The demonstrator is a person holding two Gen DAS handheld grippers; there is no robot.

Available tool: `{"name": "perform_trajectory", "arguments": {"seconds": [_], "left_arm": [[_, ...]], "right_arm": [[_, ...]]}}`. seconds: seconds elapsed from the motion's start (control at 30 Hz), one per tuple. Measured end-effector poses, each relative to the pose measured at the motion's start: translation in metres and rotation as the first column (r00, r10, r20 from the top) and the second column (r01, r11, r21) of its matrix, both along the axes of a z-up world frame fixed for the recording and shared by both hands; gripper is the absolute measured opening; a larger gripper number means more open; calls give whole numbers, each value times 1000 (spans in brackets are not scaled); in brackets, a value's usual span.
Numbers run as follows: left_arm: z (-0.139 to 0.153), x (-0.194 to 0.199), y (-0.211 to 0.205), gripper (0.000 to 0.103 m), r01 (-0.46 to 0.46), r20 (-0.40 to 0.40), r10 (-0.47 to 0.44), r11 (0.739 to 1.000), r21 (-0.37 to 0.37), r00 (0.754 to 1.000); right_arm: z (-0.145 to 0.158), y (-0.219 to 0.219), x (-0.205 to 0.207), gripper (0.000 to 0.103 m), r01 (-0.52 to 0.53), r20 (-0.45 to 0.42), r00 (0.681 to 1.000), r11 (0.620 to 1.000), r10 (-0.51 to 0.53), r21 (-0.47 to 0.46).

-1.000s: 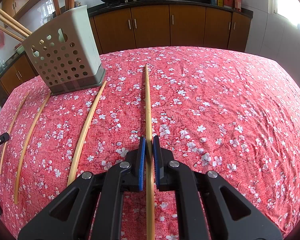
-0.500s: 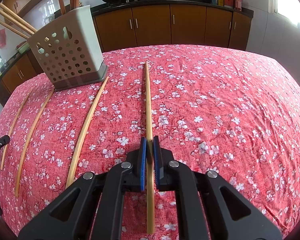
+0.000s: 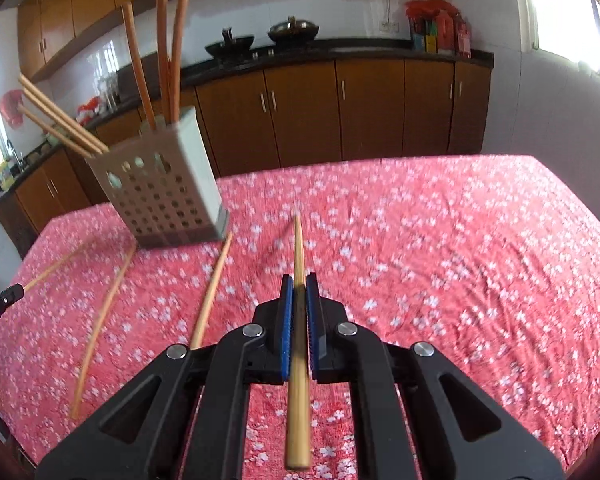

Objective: Organize utensils
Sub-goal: 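Raise the left tool's chopstick over the holder while the right tool carries its own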

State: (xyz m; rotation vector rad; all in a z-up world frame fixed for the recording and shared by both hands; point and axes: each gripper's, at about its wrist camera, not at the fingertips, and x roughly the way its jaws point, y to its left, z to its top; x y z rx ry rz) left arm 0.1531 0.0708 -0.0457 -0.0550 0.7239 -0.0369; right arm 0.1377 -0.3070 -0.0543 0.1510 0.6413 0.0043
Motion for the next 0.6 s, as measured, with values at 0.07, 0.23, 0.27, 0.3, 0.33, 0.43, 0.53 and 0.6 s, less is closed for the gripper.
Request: {"name": "perform_trajectory", "arguments": {"seconds": [0.07,0.23,0.27,0.3,0.33,0.43,0.53,0.6], "left_arm": [[17,-5,-3,8,13,56,-12,1000,-25,998],[46,-9,-5,8,28,142,-19,998,-63,990],[51,-9,-6,8,32,153,-22,997,-65,988],[54,-10,-7,8,36,164,-25,997,-62,986],[58,-11,-8,8,40,175,-29,998,-57,984],[65,-14,-11,8,47,195,-35,997,-56,980],[71,-14,-13,8,53,207,-40,997,-58,978],[79,-17,-16,8,71,219,-57,996,-56,974]], "right_arm": [[12,1,-4,7,4,45,999,1000,-4,3],[32,2,-11,7,0,118,993,1000,-1,5],[34,2,-11,7,-2,125,992,1000,1,6],[35,0,-11,7,-4,130,992,1000,3,7],[37,1,-11,7,-4,137,991,1000,4,6],[39,-1,-10,7,-8,146,989,1000,6,10],[40,1,-9,7,2,157,988,1000,-4,13],[48,0,-13,7,6,184,983,1000,-9,19]]}}
